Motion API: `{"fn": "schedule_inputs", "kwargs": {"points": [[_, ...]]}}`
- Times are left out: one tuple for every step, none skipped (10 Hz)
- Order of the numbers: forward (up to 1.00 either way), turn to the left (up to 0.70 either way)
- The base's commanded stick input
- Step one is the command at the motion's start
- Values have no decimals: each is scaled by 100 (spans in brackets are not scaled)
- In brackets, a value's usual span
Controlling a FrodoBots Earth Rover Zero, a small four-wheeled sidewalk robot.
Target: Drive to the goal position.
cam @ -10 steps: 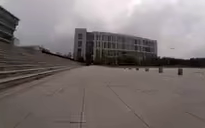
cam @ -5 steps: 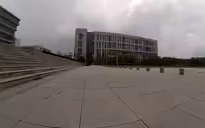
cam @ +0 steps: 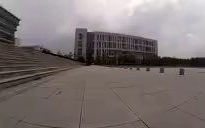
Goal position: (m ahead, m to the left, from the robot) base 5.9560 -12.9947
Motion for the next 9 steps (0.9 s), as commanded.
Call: {"fn": "schedule_inputs", "kwargs": {"points": [[70, 0], [70, 0], [70, 0], [70, 0], [70, 0], [65, 0], [0, 0], [0, 0], [21, 0]]}}
